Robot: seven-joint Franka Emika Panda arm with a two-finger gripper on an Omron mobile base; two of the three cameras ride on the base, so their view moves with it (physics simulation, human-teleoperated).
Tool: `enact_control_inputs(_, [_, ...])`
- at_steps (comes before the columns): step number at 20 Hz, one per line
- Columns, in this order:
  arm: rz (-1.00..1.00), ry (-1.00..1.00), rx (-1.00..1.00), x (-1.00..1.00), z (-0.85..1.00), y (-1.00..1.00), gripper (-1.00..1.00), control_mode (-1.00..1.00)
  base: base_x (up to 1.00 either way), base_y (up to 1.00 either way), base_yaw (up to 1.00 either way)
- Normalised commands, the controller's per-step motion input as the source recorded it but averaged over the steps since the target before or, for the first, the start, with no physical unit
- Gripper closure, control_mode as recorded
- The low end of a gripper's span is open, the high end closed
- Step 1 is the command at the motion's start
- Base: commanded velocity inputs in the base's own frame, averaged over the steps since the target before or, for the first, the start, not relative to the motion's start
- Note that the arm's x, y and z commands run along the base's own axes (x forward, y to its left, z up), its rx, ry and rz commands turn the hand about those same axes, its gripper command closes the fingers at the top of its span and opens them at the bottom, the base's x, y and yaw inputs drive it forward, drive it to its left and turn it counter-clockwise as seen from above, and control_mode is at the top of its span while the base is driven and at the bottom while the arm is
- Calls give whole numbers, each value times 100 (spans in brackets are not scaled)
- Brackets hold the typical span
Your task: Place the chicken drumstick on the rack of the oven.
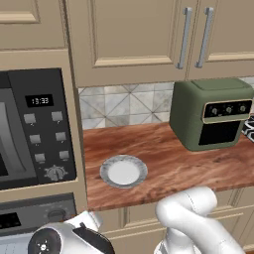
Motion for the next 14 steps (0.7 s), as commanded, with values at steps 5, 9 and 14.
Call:
enact_control_inputs(5, [-21, 0, 1, -2, -87, 100, 100, -100, 0, 0, 0])
enact_control_inputs(9, [-10, 0, 9, 3, -100, 79, 100, -100, 0, 0, 0])
enact_control_inputs(14, [-5, -4, 16, 27, -100, 45, 100, -100, 0, 0, 0])
